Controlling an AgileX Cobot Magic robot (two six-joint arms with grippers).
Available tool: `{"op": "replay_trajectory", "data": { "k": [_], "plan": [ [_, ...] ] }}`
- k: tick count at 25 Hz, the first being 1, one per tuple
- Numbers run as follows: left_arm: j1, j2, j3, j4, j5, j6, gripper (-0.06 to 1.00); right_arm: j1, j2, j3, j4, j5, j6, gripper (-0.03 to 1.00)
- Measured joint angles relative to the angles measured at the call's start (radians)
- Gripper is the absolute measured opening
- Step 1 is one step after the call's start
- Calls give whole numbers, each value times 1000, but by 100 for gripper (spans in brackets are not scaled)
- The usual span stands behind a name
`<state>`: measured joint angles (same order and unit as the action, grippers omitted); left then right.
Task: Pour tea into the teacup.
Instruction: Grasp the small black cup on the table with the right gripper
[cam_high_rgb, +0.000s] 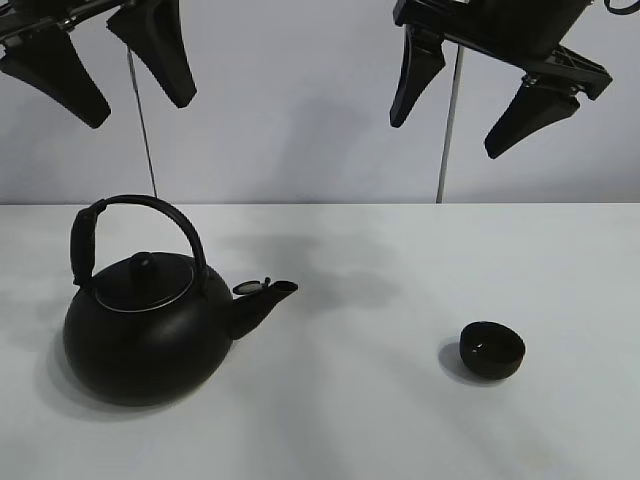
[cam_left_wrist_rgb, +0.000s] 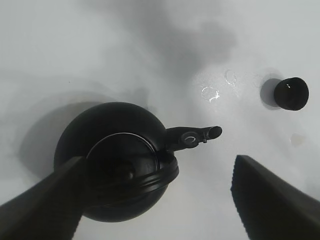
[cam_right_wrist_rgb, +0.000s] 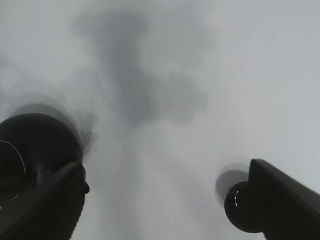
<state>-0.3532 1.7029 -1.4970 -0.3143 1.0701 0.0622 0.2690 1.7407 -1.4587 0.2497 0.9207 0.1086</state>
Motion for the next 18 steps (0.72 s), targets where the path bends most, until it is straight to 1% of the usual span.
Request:
{"op": "replay_trajectory", "data": {
  "k": [3, 6, 8, 11, 14, 16, 18],
  "plan": [
    [0, 0, 0, 0, 0, 0, 57, 0, 0, 0, -10, 5, 0, 61],
    [0, 0, 0, 0, 0, 0, 57, 0, 0, 0, -52, 50, 0, 61],
    [0, 0, 0, 0, 0, 0, 57, 0, 0, 0, -110, 97, -1, 61],
    [0, 0, 0, 0, 0, 0, 57, 19, 0, 20, -216, 129, -16, 61],
    [0, 0, 0, 0, 0, 0, 57, 58, 0, 82, -272, 125, -33, 61],
    [0, 0, 0, 0, 0, 0, 57, 84, 0, 143, -285, 94, -32, 61],
    [0, 0, 0, 0, 0, 0, 57, 93, 0, 197, -285, 35, -27, 61]
  ]
}}
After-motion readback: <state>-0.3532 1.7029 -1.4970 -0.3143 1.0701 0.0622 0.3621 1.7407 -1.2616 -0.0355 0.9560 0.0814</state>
